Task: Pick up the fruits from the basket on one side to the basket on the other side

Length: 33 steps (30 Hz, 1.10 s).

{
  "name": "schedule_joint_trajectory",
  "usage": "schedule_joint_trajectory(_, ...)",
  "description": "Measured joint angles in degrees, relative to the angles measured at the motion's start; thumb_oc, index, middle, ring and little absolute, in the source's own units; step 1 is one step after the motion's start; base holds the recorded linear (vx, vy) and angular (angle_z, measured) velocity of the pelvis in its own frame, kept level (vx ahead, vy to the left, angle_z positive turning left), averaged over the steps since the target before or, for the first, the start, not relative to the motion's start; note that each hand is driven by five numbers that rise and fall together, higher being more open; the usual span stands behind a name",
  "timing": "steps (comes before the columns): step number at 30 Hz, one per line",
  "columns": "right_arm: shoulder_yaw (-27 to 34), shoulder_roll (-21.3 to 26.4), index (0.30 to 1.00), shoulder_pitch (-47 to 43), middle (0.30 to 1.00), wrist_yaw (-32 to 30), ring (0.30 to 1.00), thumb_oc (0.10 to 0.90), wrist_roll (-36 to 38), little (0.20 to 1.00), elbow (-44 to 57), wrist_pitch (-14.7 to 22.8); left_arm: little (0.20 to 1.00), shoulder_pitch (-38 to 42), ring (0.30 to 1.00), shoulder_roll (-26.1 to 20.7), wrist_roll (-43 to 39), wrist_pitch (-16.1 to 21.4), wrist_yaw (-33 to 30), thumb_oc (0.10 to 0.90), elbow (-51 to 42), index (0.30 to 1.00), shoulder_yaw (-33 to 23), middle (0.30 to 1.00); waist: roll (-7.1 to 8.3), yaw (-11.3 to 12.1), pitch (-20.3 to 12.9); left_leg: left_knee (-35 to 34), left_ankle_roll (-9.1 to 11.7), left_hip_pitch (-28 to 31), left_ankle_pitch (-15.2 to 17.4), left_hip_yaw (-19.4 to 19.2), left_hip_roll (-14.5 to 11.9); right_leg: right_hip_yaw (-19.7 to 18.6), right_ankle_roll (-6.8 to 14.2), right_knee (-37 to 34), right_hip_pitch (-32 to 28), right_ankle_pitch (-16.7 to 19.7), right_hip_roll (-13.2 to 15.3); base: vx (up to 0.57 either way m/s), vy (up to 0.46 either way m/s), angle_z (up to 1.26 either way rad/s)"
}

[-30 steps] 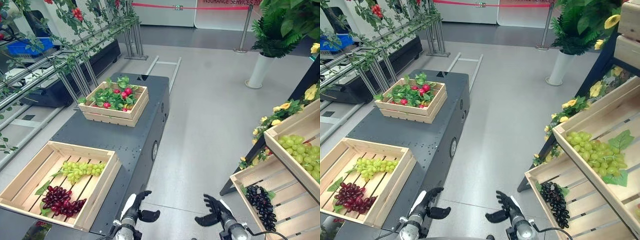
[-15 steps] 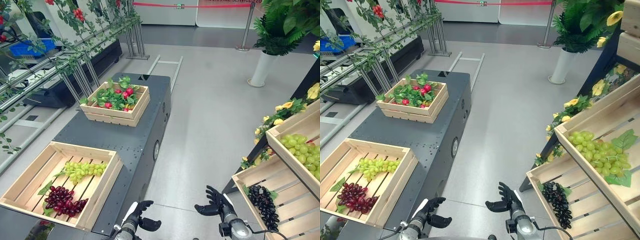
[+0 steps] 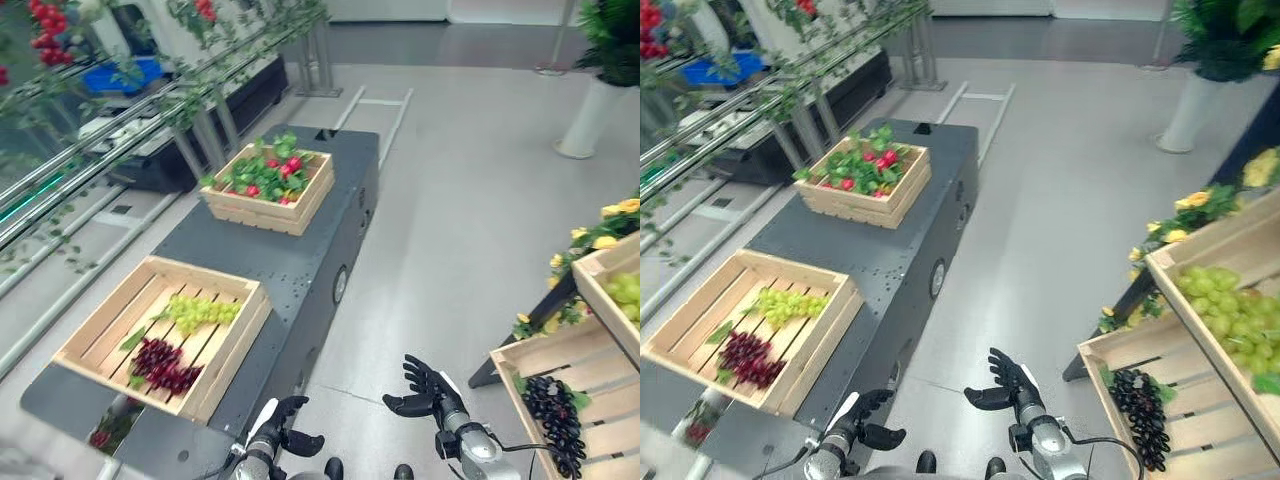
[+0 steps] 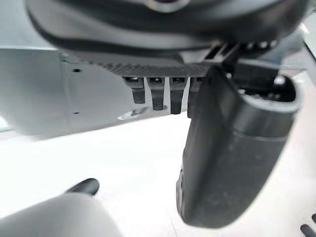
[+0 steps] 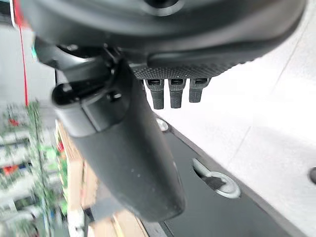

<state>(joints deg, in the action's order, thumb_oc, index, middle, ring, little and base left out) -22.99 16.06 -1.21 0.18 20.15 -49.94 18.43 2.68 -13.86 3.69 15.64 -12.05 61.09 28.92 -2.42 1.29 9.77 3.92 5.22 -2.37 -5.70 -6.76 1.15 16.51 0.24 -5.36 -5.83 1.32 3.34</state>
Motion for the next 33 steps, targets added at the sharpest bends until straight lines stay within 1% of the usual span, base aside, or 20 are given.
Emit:
schedule_joint_trajectory(2,0.0,0.06,0.9,0.37,0.9,-1.3,0.9,0.8,0.01,0.9,-0.04,0.0,0.9,0.7,0.9,0.01,1.22,0.09,0.89,0.8,0.13,0.9,0.1,0.9,1.41,-0.83,0.96,0.17,-1.84,-0.45,1.55,-11.53,-1.35,4.28,0.45,-0.01,-0.92,-0.6,1.53,0.05,0.153,1.04)
schedule_joint_trajectory(3,0.04,0.13,0.9,0.38,0.9,-1.78,0.9,0.8,0.01,0.9,-0.23,0.0,0.9,0.75,0.9,0.0,1.23,0.24,1.16,0.8,0.17,0.9,0.08,0.9,1.62,-0.78,1.09,-1.66,-2.18,0.29,1.75,-13.66,-2.12,5.04,0.6,0.01,-1.15,-0.77,1.61,0.08,0.154,0.69)
schedule_joint_trajectory(6,0.08,0.27,0.9,0.21,0.9,-2.73,0.9,0.8,0.03,0.9,-0.23,0.0,0.9,0.43,0.9,0.07,1.2,0.24,1.2,0.8,0.27,0.9,0.11,0.9,0.49,-0.42,0.66,-5.59,-2.44,3.0,1.58,-11.66,-2.78,4.71,1.18,0.46,-1.1,-1.07,0.97,0.11,0.118,0.08)
schedule_joint_trajectory(7,0.11,0.23,0.9,0.3,0.9,-2.74,0.9,0.8,0.37,0.9,-0.36,0.0,0.9,-0.23,0.9,0.54,1.13,0.25,1.18,0.8,0.6,0.9,0.1,0.9,-0.74,-0.56,0.18,-7.14,-5.04,4.78,1.12,-10.23,-3.84,4.67,1.8,0.68,-1.18,-1.28,-0.33,0.16,0.139,-0.05)
schedule_joint_trajectory(8,0.12,-0.01,0.9,0.48,0.9,-2.78,0.9,0.8,0.54,0.9,-0.38,-0.02,0.9,-0.19,0.9,0.59,1.07,0.26,1.26,0.8,0.84,0.9,0.04,0.9,-1.03,-0.55,-0.07,-7.95,-7.08,5.23,1.01,-10.17,-3.64,4.62,2.14,0.85,-1.34,-1.35,-0.33,0.16,0.139,-0.02)
schedule_joint_trajectory(12,0.0,-1.35,0.9,1.53,0.9,-2.75,0.9,0.8,0.49,0.9,-0.39,-0.01,0.9,-0.05,0.9,0.11,0.82,1.1,1.17,0.8,0.35,0.9,0.1,0.9,1.09,-0.2,-0.05,-8.93,-8.03,5.86,1.57,-8.72,-1.57,4.64,3.95,2.62,-1.17,-2.53,1.21,0.14,0.131,0.18)
schedule_joint_trajectory(15,0.03,-1.63,0.9,1.23,0.9,-2.75,0.9,0.8,0.52,0.9,-0.38,-0.01,0.9,-0.01,0.9,-0.41,0.67,1.2,1.18,0.8,0.08,0.9,0.06,0.9,1.94,-0.09,0.04,-8.87,-8.81,6.01,1.75,-7.6,-0.78,4.66,5.14,5.44,-0.5,-4.22,2.33,0.1,0.15,0.27)
schedule_joint_trajectory(17,0.08,-1.78,0.9,0.1,0.9,-2.76,0.9,0.8,0.6,0.9,-0.44,0.0,0.9,0.09,0.9,-1.08,1.01,1.33,1.25,0.8,-0.2,0.9,-0.02,0.9,2.58,0.15,0.33,-9.0,-9.4,5.73,2.34,-7.47,-0.64,4.63,5.5,12.72,2.55,-6.82,3.7,0.08,0.179,0.15)
schedule_joint_trajectory(19,0.09,-1.71,0.9,-1.26,0.9,-2.77,0.9,0.8,0.64,0.9,-0.23,0.0,0.9,0.49,0.9,-1.33,1.22,1.69,1.22,0.8,-0.22,0.9,0.15,0.9,2.39,0.14,1.09,-8.82,-10.22,5.86,2.83,-7.45,-1.37,4.14,6.01,24.47,7.66,-7.85,5.43,0.09,0.073,0.15)
schedule_joint_trajectory(20,0.07,-1.67,0.9,-1.18,0.9,-2.81,0.9,0.8,0.67,0.9,0.91,0.0,0.9,0.61,0.9,-1.72,1.2,2.23,0.94,0.8,-0.59,0.9,0.17,0.9,2.95,-0.4,1.49,-8.9,-10.61,6.36,3.17,-6.8,-1.27,3.56,5.89,33.85,11.58,-7.79,7.27,0.07,-0.081,0.33)
schedule_joint_trajectory(21,0.03,-1.82,0.9,-0.47,0.9,-2.91,0.9,0.8,0.72,0.9,2.68,0.0,0.9,0.51,0.9,-2.71,1.05,2.38,-0.08,0.8,-2.19,0.9,0.15,0.9,4.27,-0.53,2.4,-9.01,-11.06,7.63,2.92,-5.8,-0.51,0.58,5.94,40.22,14.9,-8.4,8.41,0.08,-0.151,0.45)
schedule_joint_trajectory(22,0.04,-2.06,0.9,0.13,0.9,-3.06,0.9,0.8,0.79,0.9,3.46,0.0,0.9,0.52,0.9,-3.18,0.88,2.45,-0.71,0.8,-2.84,0.9,0.12,0.9,4.52,-0.62,2.65,-8.99,-10.87,7.62,2.71,-5.12,-0.32,-0.68,5.9,40.59,15.54,-9.02,8.09,0.08,-0.205,0.53)
schedule_joint_trajectory(24,0.17,-3.04,0.9,1.57,0.9,-3.19,0.9,0.8,1.15,0.9,5.38,0.41,0.9,0.64,0.9,-5.58,-1.68,2.46,-2.84,0.8,-8.63,0.9,-0.56,0.9,6.01,-0.67,3.54,-9.0,-11.04,6.89,2.8,-1.71,-0.42,-3.96,5.66,31.38,16.32,-8.85,4.67,0.09,-0.212,0.81)
schedule_joint_trajectory(26,0.27,-3.23,0.9,1.65,0.9,-3.25,0.9,0.8,1.3,0.9,5.21,0.76,0.9,1.49,0.9,-7.34,-2.89,2.74,-4.51,0.8,-15.94,0.9,-0.87,0.9,5.57,-1.36,4.01,-8.99,-11.1,4.8,2.39,1.81,-0.47,-6.3,6.33,17.5,17.3,-8.23,2.12,0.1,-0.217,0.94)
schedule_joint_trajectory(27,0.76,-3.08,0.9,1.33,0.9,-3.27,0.9,0.8,2.4,0.9,5.15,0.78,0.9,3.09,0.9,-7.6,-3.02,3.84,-5.65,0.8,-18.59,0.9,-0.85,0.9,4.69,-1.79,4.55,-8.99,-10.98,3.84,2.29,3.6,-0.44,-9.6,6.99,10.76,18.06,-6.75,0.86,0.13,-0.201,0.75)
schedule_joint_trajectory(28,1.09,-3.13,0.9,1.18,0.9,-3.38,0.9,0.8,3.02,0.9,5.13,0.78,0.9,3.72,0.9,-7.79,-3.08,4.21,-6.12,0.8,-20.04,0.9,-0.83,0.9,4.36,-2.03,4.74,-9.0,-10.83,3.53,2.18,4.09,-0.36,-10.97,7.31,8.07,18.14,-5.66,0.7,0.22,-0.257,0.98)
schedule_joint_trajectory(29,2.03,-3.37,0.9,1.05,0.9,-3.76,0.9,0.8,3.11,0.9,5.11,0.79,0.9,4.7,0.9,-8.54,-3.36,4.8,-6.82,0.8,-23.61,0.9,-0.9,0.9,3.6,-2.5,5.3,-8.99,-10.54,3.42,2.1,6.57,0.42,-12.8,7.08,4.76,18.13,-3.14,0.95,0.27,-0.221,0.83)
schedule_joint_trajectory(31,2.14,-3.38,0.9,1.2,0.9,-3.99,0.9,0.8,3.23,0.9,5.15,0.74,0.9,4.55,0.9,-9.26,-3.34,6.21,-7.82,0.8,-27.92,0.9,-2.04,0.9,3.73,-2.91,5.3,-8.99,-9.69,4.42,2.77,7.9,1.32,-12.32,6.06,4.54,16.44,-1.69,1.88,0.35,-0.272,0.88)
schedule_joint_trajectory(32,2.25,-3.36,0.9,1.47,0.9,-4.11,0.9,0.8,3.23,0.9,5.38,0.62,0.9,3.16,0.9,-9.28,-3.36,6.77,-9.13,0.8,-31.16,0.9,-3.95,0.9,3.8,-2.83,5.37,-8.97,-8.38,6.38,3.72,7.23,1.18,-11.33,4.9,4.16,14.36,2.78,2.07,0.3,-0.222,0.62)
schedule_joint_trajectory(33,2.23,-3.37,0.9,1.71,0.9,-4.16,0.9,0.8,3.23,0.9,5.77,0.61,0.9,2.18,0.9,-9.58,-3.34,6.76,-9.69,0.8,-32.98,0.9,-5.05,0.9,4.07,-2.38,5.3,-8.96,-7.63,7.27,4.13,6.73,1.03,-11.33,4.75,3.97,13.62,5.15,1.97,0.26,-0.187,0.36)
